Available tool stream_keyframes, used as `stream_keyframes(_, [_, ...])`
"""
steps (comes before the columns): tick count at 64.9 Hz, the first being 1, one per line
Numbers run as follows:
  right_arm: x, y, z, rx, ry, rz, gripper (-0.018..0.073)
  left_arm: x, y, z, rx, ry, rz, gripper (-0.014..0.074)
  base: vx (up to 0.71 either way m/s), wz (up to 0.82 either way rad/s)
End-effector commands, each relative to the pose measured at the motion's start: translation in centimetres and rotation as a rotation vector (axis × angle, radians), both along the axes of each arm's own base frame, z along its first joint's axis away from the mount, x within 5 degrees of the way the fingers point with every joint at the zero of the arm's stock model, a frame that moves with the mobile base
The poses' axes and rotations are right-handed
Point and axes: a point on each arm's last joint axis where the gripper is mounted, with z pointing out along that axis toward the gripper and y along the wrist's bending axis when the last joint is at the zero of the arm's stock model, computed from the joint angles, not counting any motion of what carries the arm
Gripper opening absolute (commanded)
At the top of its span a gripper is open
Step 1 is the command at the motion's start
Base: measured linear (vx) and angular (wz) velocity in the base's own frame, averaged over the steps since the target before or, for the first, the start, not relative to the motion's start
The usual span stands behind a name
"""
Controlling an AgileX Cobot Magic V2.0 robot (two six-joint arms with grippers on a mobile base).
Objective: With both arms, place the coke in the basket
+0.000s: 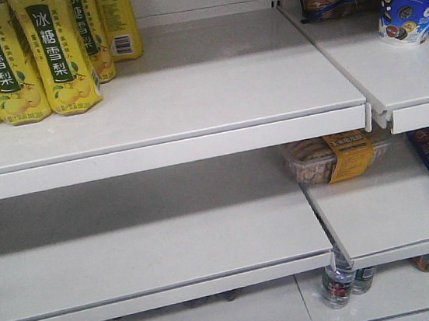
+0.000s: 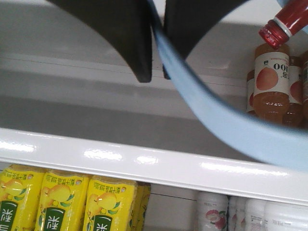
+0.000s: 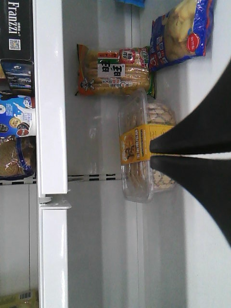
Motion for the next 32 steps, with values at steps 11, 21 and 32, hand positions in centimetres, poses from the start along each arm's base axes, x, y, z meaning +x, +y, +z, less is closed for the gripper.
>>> stream_keyframes(11, [-0.07,0.10,0.11,0.002,-0.068,0.008,-0.0005,-0.40,-0.09,1.52,0.115,-0.174,0.008,-0.0005,0.00,0.00])
stream_keyframes(21, [-0.07,0.10,0.11,0.002,-0.068,0.008,-0.0005,-0.40,-0.09,1.52,0.115,-0.174,0.008,-0.0005,0.00,0.00])
stream_keyframes(32, [-0.07,0.10,0.11,0.001,-0.068,0.008,-0.0005,-0.40,-0.09,1.52,0.115,-0.174,0.008,-0.0005,0.00,0.00])
